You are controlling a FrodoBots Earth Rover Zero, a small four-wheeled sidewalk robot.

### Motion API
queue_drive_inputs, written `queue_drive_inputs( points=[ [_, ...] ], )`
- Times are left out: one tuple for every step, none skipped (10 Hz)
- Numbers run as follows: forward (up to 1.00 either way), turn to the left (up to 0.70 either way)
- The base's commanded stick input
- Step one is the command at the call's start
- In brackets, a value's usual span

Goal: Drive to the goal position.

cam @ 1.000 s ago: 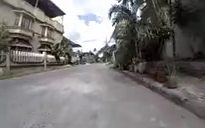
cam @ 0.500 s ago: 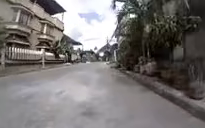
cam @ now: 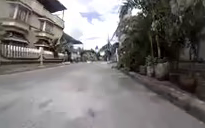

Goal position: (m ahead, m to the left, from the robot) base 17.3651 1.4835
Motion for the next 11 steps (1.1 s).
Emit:
queue_drive_inputs(
  points=[
    [1.00,0.00],
    [1.00,0.00],
    [1.00,0.00],
    [1.00,0.00],
    [1.00,0.00],
    [1.00,0.00],
    [1.00,0.00],
    [1.00,0.00],
    [1.00,0.00],
    [1.00,0.00],
    [1.00,0.00]
  ],
)
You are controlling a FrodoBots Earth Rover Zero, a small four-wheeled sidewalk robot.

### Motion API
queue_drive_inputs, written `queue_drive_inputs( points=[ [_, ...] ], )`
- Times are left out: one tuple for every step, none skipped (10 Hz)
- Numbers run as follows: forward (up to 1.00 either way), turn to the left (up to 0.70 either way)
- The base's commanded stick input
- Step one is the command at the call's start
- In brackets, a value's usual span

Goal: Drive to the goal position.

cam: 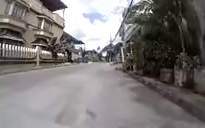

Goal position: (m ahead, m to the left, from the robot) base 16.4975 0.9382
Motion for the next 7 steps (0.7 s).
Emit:
queue_drive_inputs(
  points=[
    [1.00,0.00],
    [1.00,0.00],
    [1.00,0.00],
    [1.00,0.00],
    [1.00,0.00],
    [1.00,0.00],
    [1.00,0.00]
  ],
)
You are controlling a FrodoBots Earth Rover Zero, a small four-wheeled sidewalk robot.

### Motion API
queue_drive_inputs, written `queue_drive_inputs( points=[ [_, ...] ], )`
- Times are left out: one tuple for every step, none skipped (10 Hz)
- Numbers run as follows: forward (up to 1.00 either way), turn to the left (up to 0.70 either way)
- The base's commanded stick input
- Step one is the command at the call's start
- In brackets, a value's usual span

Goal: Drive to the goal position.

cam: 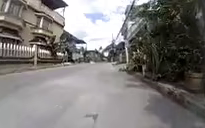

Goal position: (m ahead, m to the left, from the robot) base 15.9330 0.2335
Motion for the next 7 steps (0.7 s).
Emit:
queue_drive_inputs(
  points=[
    [1.00,0.00],
    [1.00,0.00],
    [1.00,0.00],
    [1.00,0.00],
    [1.00,0.00],
    [1.00,0.00],
    [1.00,0.00]
  ],
)
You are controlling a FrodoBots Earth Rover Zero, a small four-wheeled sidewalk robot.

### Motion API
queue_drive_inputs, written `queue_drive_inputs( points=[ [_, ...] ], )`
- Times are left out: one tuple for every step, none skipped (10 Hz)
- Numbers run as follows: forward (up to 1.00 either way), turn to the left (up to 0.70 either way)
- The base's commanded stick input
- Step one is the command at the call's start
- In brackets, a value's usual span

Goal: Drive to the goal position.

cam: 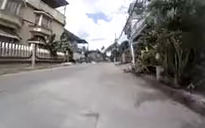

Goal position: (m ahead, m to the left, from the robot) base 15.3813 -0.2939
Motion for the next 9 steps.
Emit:
queue_drive_inputs(
  points=[
    [1.00,0.00],
    [1.00,0.00],
    [1.00,0.00],
    [1.00,0.00],
    [1.00,0.00],
    [1.00,0.05],
    [1.00,0.34],
    [1.00,0.23],
    [1.00,0.06]
  ],
)
